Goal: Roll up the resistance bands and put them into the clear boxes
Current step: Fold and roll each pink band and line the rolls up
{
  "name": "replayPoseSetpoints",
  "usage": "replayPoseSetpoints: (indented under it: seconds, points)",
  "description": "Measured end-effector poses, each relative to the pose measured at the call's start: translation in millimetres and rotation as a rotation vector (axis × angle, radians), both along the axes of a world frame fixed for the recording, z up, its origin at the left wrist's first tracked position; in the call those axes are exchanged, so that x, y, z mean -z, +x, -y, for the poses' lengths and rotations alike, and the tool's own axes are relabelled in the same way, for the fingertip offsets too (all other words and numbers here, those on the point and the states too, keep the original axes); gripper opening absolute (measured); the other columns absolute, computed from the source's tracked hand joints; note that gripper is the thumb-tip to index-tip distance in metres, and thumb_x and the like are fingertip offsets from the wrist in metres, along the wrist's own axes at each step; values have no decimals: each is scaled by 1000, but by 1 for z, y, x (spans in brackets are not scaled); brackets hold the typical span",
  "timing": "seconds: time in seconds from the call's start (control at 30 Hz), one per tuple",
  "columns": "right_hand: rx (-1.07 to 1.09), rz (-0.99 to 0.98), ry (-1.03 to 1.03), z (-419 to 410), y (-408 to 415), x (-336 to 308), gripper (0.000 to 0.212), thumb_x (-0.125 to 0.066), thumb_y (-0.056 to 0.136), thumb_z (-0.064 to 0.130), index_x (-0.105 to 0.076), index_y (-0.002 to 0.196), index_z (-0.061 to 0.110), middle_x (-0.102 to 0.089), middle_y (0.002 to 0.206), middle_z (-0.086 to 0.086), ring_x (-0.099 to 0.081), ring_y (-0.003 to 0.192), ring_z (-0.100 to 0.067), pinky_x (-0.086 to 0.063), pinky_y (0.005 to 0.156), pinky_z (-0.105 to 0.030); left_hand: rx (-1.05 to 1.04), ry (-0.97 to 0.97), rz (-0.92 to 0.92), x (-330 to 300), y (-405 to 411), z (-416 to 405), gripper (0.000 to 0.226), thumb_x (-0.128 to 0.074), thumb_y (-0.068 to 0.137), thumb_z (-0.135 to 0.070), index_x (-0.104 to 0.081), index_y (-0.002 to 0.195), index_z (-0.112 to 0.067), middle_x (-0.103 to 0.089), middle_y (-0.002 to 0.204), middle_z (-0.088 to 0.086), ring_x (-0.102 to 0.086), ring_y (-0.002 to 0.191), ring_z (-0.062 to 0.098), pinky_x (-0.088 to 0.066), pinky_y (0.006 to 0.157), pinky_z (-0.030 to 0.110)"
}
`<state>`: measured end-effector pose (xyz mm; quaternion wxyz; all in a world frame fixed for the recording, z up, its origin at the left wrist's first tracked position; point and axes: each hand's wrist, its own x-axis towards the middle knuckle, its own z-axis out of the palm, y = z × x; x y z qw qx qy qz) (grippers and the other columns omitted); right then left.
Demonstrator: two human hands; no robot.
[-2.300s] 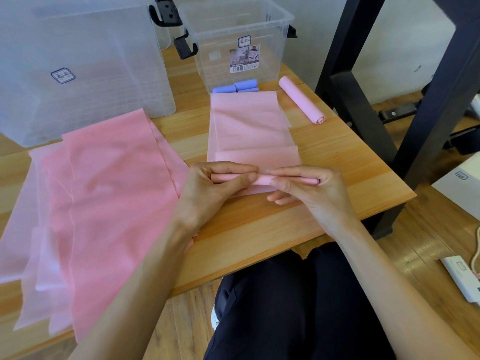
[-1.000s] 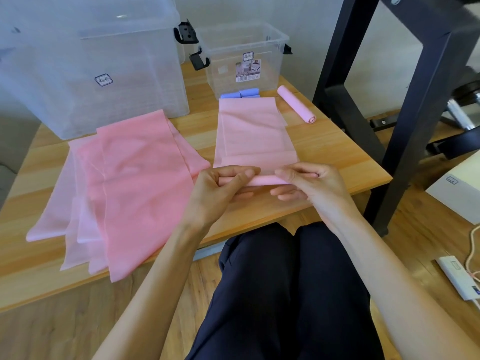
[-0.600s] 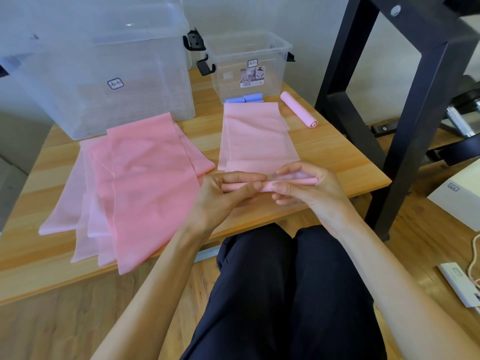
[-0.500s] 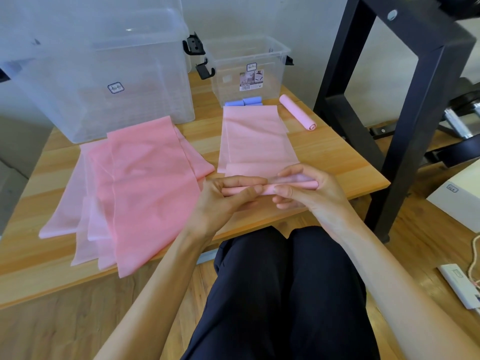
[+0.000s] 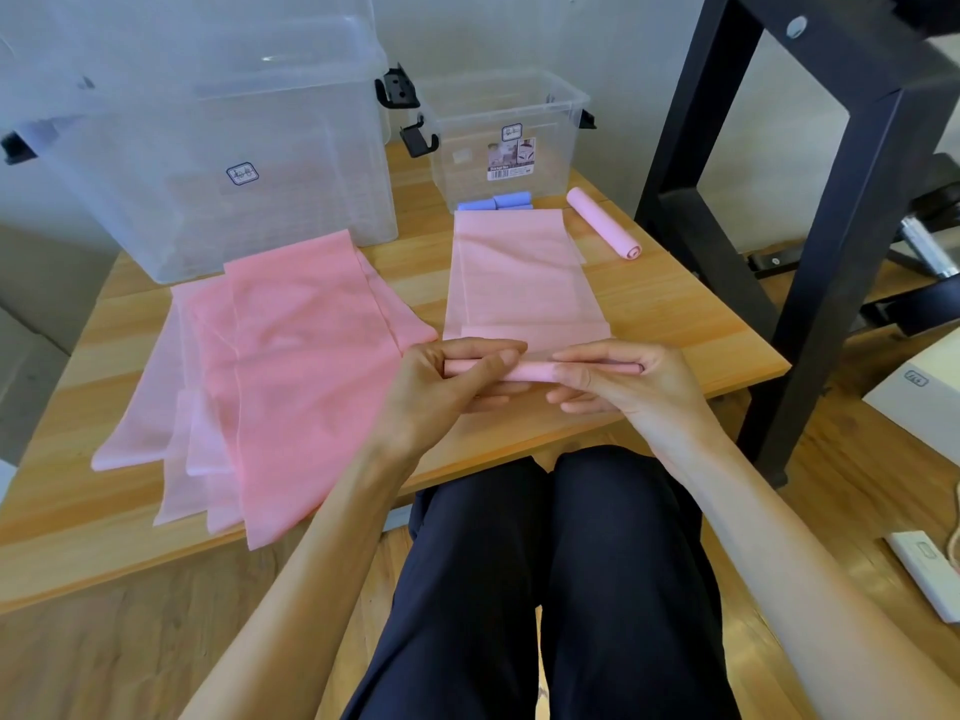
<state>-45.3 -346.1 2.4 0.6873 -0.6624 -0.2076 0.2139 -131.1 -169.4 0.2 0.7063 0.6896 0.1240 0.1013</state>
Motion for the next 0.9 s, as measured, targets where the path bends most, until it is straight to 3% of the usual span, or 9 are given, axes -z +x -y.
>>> replayPoseSetpoints:
  seconds: [0.13,0.37,0.47,0.53,0.63,0.77,0.9]
  points:
    - [-3,-26,14,-1,-2,0,25,-72,82,21,-75,101,5,-76,90,-13,-75,76,-30,-61,63,-27,64,-70,-1,-1,-1,-2,23,-64,83,-28,-76,100,-17,-77,97,0,-73,92,14,-57,79,21]
    - [-5,-21,9,-1,-2,2,22,-75,80,11,-75,102,7,-77,91,-11,-75,76,-28,-61,64,-27,-37,-17,2,-4,0,1,15,-67,90,-19,-76,100,-13,-78,94,2,-74,89,14,-56,73,18]
    - [2,-53,19,0,-2,2,23,-73,80,22,-76,98,9,-76,86,-14,-74,70,-28,-60,60,-26,35,-53,-11,-6,-2,-1,19,-70,81,-24,-77,96,-16,-77,95,0,-73,90,13,-57,76,19]
    - [-10,-71,13,-1,-2,3,25,-71,81,26,-76,98,9,-76,85,-15,-74,69,-28,-60,59,-26,25,-39,-13,-4,-3,-2,13,-70,84,-16,-77,95,-15,-77,94,-1,-73,88,12,-57,76,19]
    - [-16,-52,30,-2,-3,4,22,-73,82,13,-75,103,7,-76,91,-13,-75,76,-29,-61,64,-28,-32,-13,-3,-2,-1,-2,12,-67,89,-12,-76,96,-15,-78,93,-1,-74,86,13,-57,75,19]
    - [-3,-26,26,-3,-2,-1,18,-73,83,15,-76,99,7,-76,86,-13,-74,74,-27,-61,64,-28,41,-75,-10,-8,0,-3,22,-71,77,-23,-76,97,-16,-77,95,3,-74,91,16,-58,79,23]
    - [-1,-28,16,-4,-3,-1,20,-71,86,19,-76,101,6,-76,87,-13,-75,76,-27,-60,63,-27,19,-88,-18,-8,1,-3,21,-73,76,-18,-76,96,-13,-77,93,6,-74,88,16,-58,76,22]
